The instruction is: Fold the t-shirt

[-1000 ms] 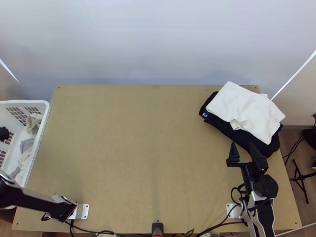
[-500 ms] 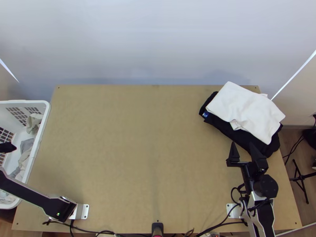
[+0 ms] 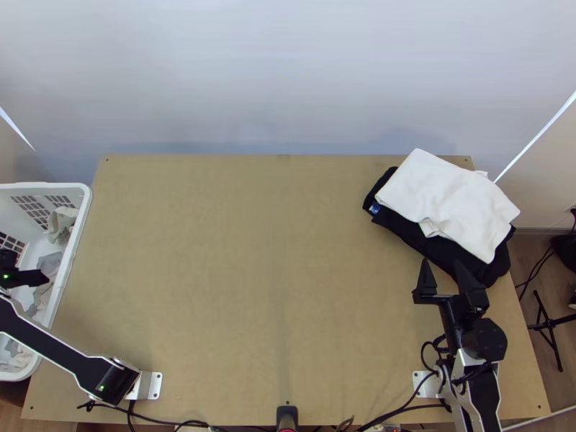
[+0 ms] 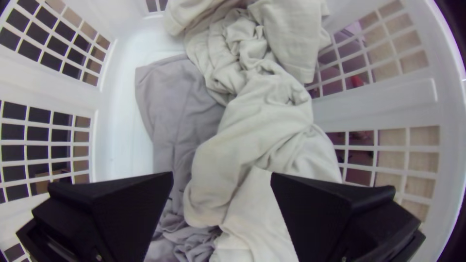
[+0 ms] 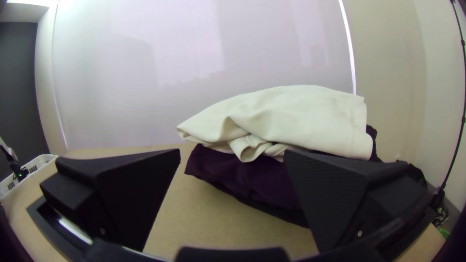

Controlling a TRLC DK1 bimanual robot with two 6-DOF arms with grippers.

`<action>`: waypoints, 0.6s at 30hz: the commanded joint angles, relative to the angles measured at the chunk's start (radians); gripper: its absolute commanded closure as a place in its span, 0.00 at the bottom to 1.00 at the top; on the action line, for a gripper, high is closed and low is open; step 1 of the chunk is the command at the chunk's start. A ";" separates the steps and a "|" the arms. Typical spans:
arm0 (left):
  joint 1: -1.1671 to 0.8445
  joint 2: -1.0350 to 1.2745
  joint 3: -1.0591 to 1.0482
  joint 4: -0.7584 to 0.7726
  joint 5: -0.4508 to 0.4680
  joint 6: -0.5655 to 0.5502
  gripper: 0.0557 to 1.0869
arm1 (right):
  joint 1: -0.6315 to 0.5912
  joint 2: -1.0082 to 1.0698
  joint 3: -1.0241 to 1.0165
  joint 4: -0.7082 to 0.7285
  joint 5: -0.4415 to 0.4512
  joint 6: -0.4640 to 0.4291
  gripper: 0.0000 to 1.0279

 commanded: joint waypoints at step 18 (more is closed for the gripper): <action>0.008 0.081 0.129 0.067 -0.006 -0.075 0.96 | 0.000 0.000 0.000 0.000 0.000 0.000 0.04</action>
